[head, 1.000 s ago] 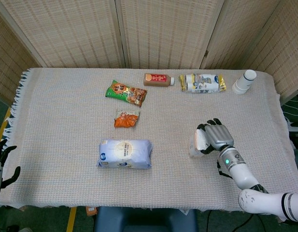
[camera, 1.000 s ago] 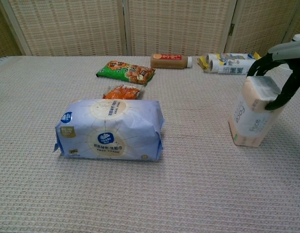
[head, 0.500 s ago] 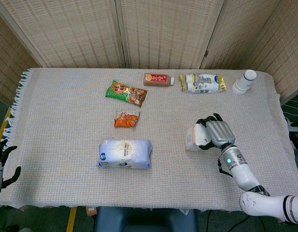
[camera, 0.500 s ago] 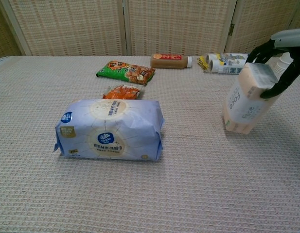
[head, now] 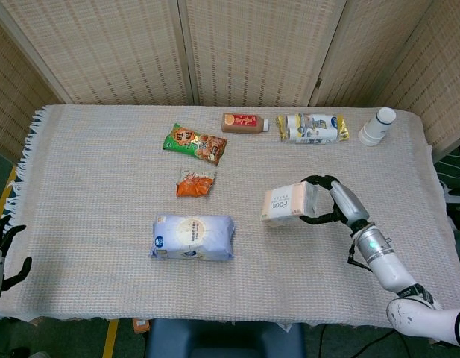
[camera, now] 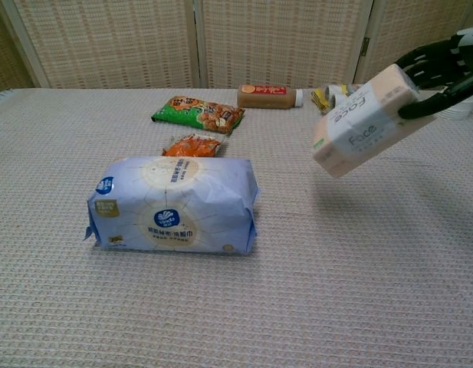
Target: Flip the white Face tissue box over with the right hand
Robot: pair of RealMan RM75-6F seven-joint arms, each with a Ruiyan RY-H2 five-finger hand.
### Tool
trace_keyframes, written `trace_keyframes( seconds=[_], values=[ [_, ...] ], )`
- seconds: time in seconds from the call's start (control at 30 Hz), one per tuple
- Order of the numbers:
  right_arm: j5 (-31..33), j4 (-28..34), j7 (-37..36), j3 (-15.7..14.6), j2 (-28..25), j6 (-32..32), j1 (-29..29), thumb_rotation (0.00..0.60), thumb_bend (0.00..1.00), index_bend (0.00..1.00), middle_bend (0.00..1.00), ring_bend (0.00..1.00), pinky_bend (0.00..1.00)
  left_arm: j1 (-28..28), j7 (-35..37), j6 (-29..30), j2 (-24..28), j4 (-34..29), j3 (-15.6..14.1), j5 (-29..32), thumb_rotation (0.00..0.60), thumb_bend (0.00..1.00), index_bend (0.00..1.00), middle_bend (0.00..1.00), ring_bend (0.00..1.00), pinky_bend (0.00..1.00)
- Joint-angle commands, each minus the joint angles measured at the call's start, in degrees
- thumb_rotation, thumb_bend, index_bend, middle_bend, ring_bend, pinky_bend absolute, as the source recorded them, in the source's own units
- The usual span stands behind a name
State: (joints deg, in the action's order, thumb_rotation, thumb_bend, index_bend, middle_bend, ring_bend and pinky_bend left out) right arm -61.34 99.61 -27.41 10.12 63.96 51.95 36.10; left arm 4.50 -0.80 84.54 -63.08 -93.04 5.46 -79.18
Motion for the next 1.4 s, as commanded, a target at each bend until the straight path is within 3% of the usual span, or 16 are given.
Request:
trace_keyframes(
  seconds=[0.03,0.23,0.43,0.57,0.87,1.4],
  values=[
    [-16.84,-12.01,-19.11,0.53,4.4,0.04,-6.18,0.6,0.33,0.61,0.53,0.39,0.0,0.04,-0.13,-0.1,-0.05,0.04,0.0,0.08,0.6,0.38,0.22,0.0,0.0,0.16],
    [-23.92,-21.53,-29.88,-2.66,9.79,3.05,-6.9,0.6,0.33,0.63,0.53,0.39,0.0,0.01,-0.36,-0.01,-0.13,0.01,-0.03,0.03,0.6,0.38,0.22,0.0,0.0,0.16],
    [-28.58,-33.53,-34.33,-3.72,18.57,14.11,-9.02,0.6,0.36,0.65,0.53,0.39,0.0,0.06,-0.04,-0.27,-0.12,0.3,0.15,0.5,0.6,0.38,0.22,0.0,0.0,0.16],
    [-31.28,-39.54,-40.58,-5.74,22.14,18.05,-9.67,0.6,0.38,0.68,0.53,0.39,0.0,0.07,-0.15,-0.25,-0.12,0.25,0.08,0.33,0.6,0.38,0.22,0.0,0.0,0.16],
    [-32.69,-49.25,-51.02,-9.3,26.72,18.42,-9.5,0.6,0.39,0.68,0.53,0.39,0.0,0.02,-0.06,-0.24,-0.07,0.25,0.14,0.49,0.6,0.38,0.22,0.0,0.0,0.15],
    [-33.4,-59.04,-56.36,-12.12,32.58,18.47,-8.72,0.6,0.4,0.69,0.53,0.39,0.0,0.11,-0.37,-0.51,-0.15,0.31,0.13,0.7,0.6,0.38,0.22,0.0,0.0,0.15]
  ],
)
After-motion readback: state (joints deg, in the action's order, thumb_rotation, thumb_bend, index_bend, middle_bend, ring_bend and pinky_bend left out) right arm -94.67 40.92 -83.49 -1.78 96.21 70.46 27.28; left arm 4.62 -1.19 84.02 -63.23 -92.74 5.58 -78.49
